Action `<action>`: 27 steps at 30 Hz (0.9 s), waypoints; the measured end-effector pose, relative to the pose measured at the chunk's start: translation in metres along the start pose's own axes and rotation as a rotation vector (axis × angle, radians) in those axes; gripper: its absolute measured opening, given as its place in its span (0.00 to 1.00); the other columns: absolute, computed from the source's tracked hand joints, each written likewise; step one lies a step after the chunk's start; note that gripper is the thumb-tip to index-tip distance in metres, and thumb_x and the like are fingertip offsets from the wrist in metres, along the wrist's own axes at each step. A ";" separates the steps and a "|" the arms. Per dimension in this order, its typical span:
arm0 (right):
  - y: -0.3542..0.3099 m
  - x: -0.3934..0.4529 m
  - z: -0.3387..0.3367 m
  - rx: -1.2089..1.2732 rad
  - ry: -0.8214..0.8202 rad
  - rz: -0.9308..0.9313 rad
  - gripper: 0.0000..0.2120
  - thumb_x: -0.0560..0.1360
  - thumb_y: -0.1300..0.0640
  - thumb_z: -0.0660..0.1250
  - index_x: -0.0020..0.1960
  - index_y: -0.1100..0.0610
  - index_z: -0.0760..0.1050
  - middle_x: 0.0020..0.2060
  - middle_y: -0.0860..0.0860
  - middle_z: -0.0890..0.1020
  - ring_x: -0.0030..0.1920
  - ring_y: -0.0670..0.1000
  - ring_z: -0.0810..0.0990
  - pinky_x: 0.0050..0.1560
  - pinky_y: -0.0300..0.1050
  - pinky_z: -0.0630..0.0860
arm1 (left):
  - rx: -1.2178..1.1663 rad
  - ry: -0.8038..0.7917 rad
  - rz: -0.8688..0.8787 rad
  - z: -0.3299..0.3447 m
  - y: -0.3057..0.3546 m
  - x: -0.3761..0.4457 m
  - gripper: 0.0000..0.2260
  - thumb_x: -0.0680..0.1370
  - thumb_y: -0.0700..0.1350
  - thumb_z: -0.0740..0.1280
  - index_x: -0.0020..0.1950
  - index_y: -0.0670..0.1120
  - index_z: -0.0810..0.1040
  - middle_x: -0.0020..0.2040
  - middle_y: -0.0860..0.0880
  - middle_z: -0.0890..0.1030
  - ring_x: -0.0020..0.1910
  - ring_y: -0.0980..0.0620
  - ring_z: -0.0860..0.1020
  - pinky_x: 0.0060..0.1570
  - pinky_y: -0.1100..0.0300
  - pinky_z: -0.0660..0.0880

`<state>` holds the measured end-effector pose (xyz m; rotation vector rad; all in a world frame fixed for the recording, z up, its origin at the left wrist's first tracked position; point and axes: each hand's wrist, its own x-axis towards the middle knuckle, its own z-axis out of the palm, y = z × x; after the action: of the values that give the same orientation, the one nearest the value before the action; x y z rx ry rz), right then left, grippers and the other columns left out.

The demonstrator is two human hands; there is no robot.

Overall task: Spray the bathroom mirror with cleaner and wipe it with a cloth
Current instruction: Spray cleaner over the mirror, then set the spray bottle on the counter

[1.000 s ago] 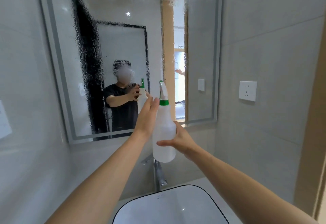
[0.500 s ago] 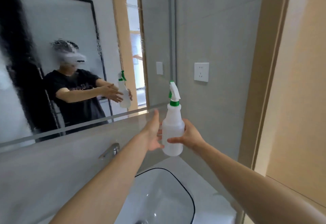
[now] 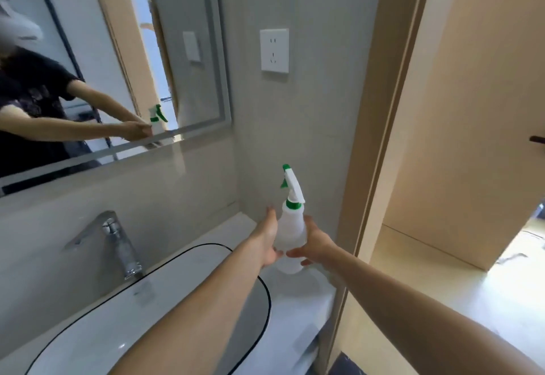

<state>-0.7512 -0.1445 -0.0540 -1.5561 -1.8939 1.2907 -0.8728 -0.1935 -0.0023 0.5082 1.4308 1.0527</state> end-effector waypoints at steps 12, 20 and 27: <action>0.090 0.060 0.034 0.070 -0.172 0.206 0.34 0.77 0.71 0.59 0.78 0.53 0.53 0.69 0.59 0.68 0.66 0.61 0.72 0.56 0.56 0.82 | 0.041 0.056 -0.135 0.012 -0.066 0.069 0.28 0.84 0.63 0.46 0.73 0.48 0.69 0.71 0.41 0.72 0.59 0.43 0.74 0.65 0.47 0.71; 0.115 0.081 0.040 0.085 -0.172 0.247 0.34 0.78 0.71 0.56 0.79 0.49 0.55 0.72 0.57 0.66 0.67 0.59 0.72 0.57 0.55 0.82 | 0.020 0.077 -0.163 0.018 -0.085 0.095 0.27 0.84 0.61 0.46 0.74 0.47 0.68 0.71 0.40 0.73 0.65 0.42 0.74 0.61 0.47 0.73; 0.120 0.083 0.040 0.188 -0.162 0.292 0.36 0.78 0.74 0.53 0.80 0.47 0.55 0.76 0.54 0.60 0.70 0.60 0.68 0.58 0.57 0.81 | 0.033 0.110 -0.176 0.013 -0.097 0.116 0.29 0.83 0.64 0.47 0.75 0.48 0.67 0.71 0.40 0.74 0.67 0.41 0.74 0.66 0.46 0.74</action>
<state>-0.7393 -0.0887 -0.1941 -1.7183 -1.6185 1.7124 -0.8539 -0.1419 -0.1437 0.3450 1.5622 0.9289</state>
